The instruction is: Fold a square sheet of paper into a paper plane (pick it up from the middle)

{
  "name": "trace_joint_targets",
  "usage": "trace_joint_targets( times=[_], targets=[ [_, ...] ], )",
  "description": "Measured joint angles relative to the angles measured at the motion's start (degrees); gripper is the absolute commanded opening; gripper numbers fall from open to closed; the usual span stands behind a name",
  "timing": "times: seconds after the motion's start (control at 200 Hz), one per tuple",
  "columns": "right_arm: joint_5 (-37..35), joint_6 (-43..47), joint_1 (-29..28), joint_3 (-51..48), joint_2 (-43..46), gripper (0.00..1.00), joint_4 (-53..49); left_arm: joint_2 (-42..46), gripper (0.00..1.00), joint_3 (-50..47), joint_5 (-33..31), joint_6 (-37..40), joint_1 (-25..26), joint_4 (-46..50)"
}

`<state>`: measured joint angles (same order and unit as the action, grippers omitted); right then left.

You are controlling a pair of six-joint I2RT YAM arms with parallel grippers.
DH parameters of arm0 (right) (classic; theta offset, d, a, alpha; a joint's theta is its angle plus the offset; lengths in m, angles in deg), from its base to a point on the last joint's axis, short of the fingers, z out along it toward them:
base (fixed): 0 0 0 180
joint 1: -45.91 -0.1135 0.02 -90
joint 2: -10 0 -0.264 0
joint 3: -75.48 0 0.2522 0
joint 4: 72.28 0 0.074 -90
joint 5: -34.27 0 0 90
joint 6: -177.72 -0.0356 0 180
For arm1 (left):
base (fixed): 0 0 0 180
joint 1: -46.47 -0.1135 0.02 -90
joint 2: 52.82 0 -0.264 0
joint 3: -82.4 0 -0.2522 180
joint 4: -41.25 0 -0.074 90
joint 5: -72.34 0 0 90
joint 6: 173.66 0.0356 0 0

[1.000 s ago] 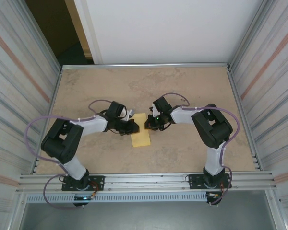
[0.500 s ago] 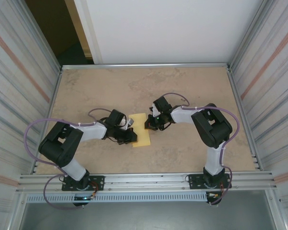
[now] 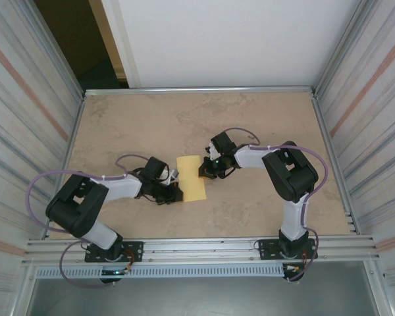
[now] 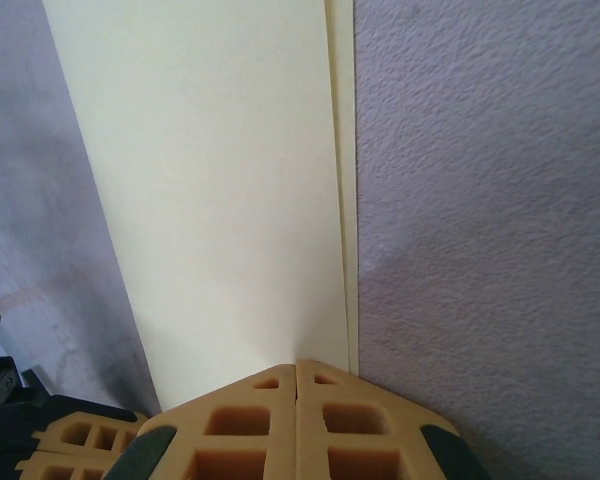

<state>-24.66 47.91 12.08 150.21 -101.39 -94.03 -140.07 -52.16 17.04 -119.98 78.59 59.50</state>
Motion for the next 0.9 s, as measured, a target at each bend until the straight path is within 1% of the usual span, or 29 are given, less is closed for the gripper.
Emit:
trace_joint_targets(
  times=[0.195,0.351,0.456,0.631,0.697,0.782,0.902],
  targets=[
    [0.37,0.02,0.11,0.0,-0.07,0.0,0.0,6.08,0.08,-1.97,-0.96,-0.9,-0.02,4.31],
    [0.48,0.02,0.2,0.0,-0.09,0.0,0.02,8.46,0.08,1.01,0.09,-1.01,-0.33,2.05],
    [0.55,0.02,0.22,0.0,-0.13,0.0,0.04,5.75,0.07,3.82,0.96,-1.03,-1.64,-1.31],
    [1.14,0.02,0.48,0.0,-0.35,0.0,0.24,-4.44,0.06,7.26,1.4,-1.25,-2.27,-5.81],
    [1.11,0.02,0.61,0.0,-0.35,0.0,0.39,-6.71,0.07,7.3,1.46,-1.27,-2.27,-6.29],
    [1.01,0.0,0.85,0.0,-0.35,0.0,0.46,-7.61,0.06,6.71,1.42,-1.22,-2.27,-6.4],
    [1.05,0.0,1.07,-0.02,-0.42,0.0,0.57,-6.58,0.06,4.07,1.29,-0.74,-2.27,-7.41]
  ],
)
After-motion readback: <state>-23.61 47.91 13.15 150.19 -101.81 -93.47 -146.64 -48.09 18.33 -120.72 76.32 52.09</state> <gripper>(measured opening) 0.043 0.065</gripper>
